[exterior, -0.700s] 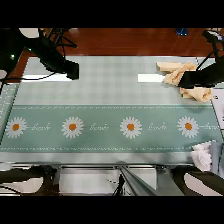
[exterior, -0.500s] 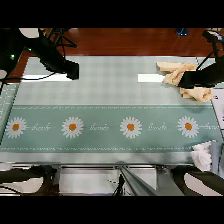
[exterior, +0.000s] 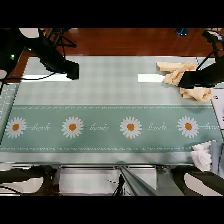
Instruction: Fold the shirts.
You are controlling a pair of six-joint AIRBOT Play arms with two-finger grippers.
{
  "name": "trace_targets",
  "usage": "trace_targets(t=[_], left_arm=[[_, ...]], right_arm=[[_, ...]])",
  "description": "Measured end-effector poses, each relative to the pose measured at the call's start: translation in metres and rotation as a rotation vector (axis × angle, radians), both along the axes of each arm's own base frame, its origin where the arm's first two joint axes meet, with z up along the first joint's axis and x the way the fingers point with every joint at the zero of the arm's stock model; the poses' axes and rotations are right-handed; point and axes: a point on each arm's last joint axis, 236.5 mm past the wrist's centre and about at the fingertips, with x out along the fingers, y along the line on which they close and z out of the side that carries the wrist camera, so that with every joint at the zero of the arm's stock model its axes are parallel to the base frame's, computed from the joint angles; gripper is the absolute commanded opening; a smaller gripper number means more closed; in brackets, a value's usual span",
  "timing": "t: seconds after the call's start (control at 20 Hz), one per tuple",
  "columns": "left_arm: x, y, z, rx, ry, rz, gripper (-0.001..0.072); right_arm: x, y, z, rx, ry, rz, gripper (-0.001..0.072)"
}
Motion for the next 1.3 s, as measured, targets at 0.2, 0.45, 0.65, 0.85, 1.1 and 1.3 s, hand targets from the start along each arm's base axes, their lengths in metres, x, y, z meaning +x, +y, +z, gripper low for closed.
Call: trace_targets(t=[0.2, 0.45, 0.65, 0.85, 1.1, 1.3], left_arm=[[0.0, 0.0, 0.0, 0.0, 0.0, 0.0, 0.072], [0.0, 0.0, -0.001, 0.001, 0.002, 0.0, 0.072], [0.003, -0.001, -0.014, 0.009, 0.029, 0.0, 0.072], [0.008, -0.002, -0.039, 0.027, 0.085, 0.0, 0.072], [0.01, -0.003, -0.055, 0.038, 0.119, 0.0, 0.0718], [0.01, -0.004, -0.057, 0.039, 0.124, -0.001, 0.0718]], right_arm=[[0.0, 0.0, 0.0, 0.0, 0.0, 0.0, 0.0598], [0.006, 0.0, 0.002, 0.002, -0.025, -0.003, 0.0598], [0.045, 0.009, 0.022, 0.055, -0.209, -0.023, 0.0598], [0.1, -0.012, 0.057, -0.005, -0.481, -0.081, 0.0596], [0.146, -0.071, 0.071, -0.292, -0.659, -0.117, 0.0585], [0.168, -0.099, 0.042, -0.441, -0.634, -0.103, 0.0579]])
